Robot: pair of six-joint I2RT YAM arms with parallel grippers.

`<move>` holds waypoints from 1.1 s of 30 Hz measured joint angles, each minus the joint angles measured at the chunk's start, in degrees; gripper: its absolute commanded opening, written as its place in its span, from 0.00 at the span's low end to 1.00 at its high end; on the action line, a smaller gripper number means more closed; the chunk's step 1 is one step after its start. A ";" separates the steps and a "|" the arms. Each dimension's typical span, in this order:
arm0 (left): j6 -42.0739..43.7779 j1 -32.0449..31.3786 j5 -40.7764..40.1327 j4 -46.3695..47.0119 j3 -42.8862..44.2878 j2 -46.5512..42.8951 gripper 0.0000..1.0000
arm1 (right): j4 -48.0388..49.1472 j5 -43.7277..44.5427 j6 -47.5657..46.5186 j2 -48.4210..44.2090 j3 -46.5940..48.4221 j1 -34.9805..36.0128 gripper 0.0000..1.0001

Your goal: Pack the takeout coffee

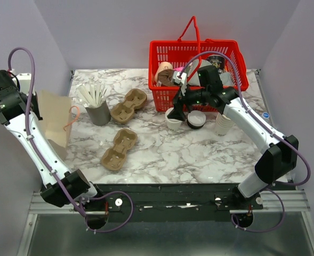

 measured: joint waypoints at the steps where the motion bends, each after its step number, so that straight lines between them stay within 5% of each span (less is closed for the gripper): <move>1: 0.04 0.00 0.37 0.04 0.96 0.02 0.00 | 0.00 0.02 0.00 0.00 0.00 0.00 1.00; 14: -1.75 0.00 18.32 0.37 19.54 0.87 0.00 | -0.24 0.39 0.07 0.00 1.88 0.00 1.00; 20: -8.98 -1.70 30.16 13.70 11.80 -5.95 0.00 | -0.15 1.55 3.23 0.00 4.79 0.00 1.00; 27: -16.24 -16.81 38.14 28.68 16.15 -3.93 0.00 | 1.55 3.04 10.32 -0.02 13.42 -0.11 1.00; 33: -19.43 -22.99 43.58 32.85 16.31 -1.29 0.00 | 2.69 6.88 14.23 -0.35 14.91 -0.96 1.00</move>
